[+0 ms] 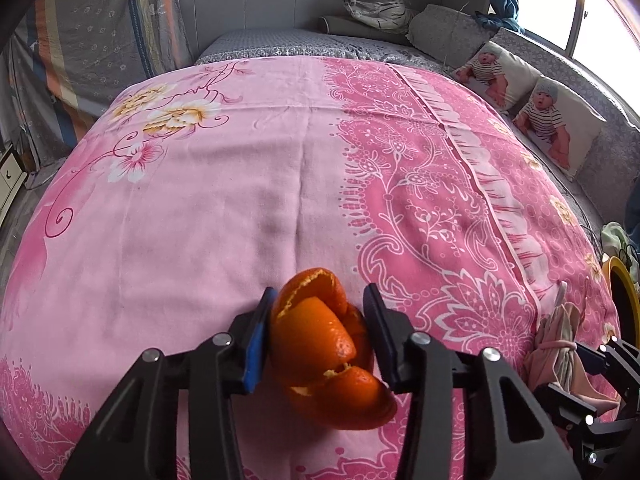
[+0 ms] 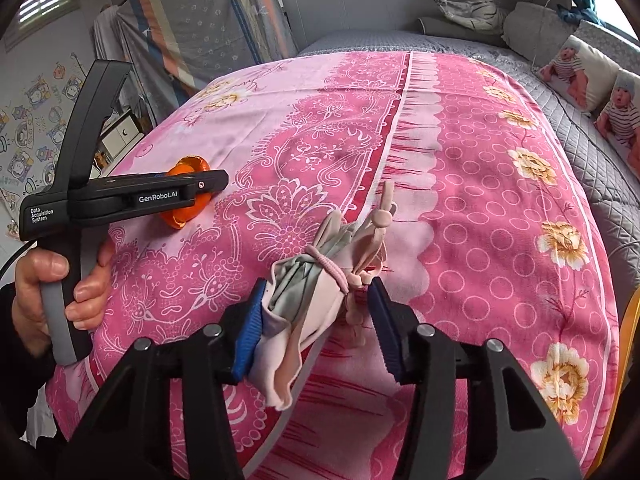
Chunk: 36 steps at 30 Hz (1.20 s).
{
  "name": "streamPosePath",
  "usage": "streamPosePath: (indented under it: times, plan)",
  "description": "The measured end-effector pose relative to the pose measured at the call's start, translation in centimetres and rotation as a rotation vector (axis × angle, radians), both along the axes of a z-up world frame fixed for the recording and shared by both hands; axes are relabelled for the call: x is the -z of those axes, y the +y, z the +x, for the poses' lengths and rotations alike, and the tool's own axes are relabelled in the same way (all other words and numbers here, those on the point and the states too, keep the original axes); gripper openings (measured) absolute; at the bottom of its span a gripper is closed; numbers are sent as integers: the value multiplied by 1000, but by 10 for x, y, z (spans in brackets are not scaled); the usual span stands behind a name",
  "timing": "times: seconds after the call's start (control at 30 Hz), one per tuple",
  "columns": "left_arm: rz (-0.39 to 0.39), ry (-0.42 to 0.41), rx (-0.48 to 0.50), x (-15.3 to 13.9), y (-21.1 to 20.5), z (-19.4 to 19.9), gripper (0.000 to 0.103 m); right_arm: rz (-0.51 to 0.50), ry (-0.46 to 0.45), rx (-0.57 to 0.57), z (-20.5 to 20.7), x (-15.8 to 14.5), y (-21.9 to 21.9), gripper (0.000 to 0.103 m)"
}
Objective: Collect trash
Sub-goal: 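Grasp the orange peel with the left tool while the right tool grasps the beige cloth bundle, then carry the orange peel and beige cloth bundle over the bin with both tools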
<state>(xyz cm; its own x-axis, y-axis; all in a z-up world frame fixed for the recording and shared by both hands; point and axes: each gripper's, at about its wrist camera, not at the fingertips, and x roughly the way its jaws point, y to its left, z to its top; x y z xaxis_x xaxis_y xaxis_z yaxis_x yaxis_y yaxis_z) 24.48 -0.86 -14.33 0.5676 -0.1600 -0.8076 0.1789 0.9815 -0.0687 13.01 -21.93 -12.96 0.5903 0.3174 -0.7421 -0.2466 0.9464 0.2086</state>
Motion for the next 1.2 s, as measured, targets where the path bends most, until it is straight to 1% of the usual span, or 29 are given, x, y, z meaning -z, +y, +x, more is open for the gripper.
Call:
streamPosePath:
  times: [0.03,0.17,0.3,0.43,0.6,0.7,0.8,1.0,1.2]
  plan:
    - [-2,-2,-1,-1,0,0,38,2,-1,2,0,0,-1,33]
    - [-4,-5,-6,-4,1,-3,33,15,-3,5,-2,-1,-3,27]
    - [-30,-17,-9,-15,1,-9,32,28,-35,28,-8,-10,-10,26]
    - [-29,-85,7,-39,-8,-24,32,50,-78,68,-18,-24,-28,26]
    - [-47,-169,60,-72,-34,-41,32,60,-142,158,-34,-43,-65,26]
    - [-70,-212,105,-90,-60,-52,32,57,-178,227,-46,-54,-91,26]
    - [-96,-240,156,-101,-90,-57,32,50,-208,302,-60,-62,-122,26]
    - [-164,-250,289,-112,-166,-66,32,15,-241,474,-90,-71,-190,26]
    - [-199,-239,428,-113,-243,-80,32,-11,-242,632,-121,-67,-250,26]
